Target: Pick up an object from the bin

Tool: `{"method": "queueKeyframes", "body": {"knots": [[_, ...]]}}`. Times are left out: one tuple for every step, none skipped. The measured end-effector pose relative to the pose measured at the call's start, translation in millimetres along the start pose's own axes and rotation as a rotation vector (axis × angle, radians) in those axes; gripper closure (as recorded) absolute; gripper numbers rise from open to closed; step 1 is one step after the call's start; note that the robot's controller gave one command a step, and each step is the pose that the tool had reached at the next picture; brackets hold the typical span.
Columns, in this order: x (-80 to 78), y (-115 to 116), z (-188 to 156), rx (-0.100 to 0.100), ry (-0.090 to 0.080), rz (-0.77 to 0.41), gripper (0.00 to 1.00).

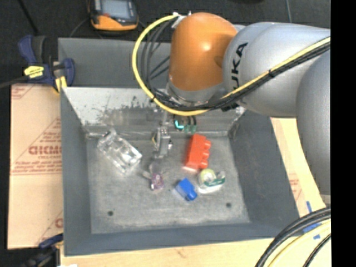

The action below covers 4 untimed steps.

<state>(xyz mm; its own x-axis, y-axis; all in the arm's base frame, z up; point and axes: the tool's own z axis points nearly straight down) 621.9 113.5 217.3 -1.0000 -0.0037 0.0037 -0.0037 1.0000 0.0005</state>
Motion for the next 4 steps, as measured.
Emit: {"method": "queueKeyframes", "body": {"knots": [[12.2, -55.0, 130.3, 0.003, -0.001, -0.302, 0.0], [26.4, -40.7, 147.4, 0.0, -0.006, -0.328, 0.0], [25.2, -41.4, 146.2, 0.0, -0.008, -0.323, 1.0], [12.9, -48.5, 22.1, 0.003, -0.018, -0.297, 1.0]]}}
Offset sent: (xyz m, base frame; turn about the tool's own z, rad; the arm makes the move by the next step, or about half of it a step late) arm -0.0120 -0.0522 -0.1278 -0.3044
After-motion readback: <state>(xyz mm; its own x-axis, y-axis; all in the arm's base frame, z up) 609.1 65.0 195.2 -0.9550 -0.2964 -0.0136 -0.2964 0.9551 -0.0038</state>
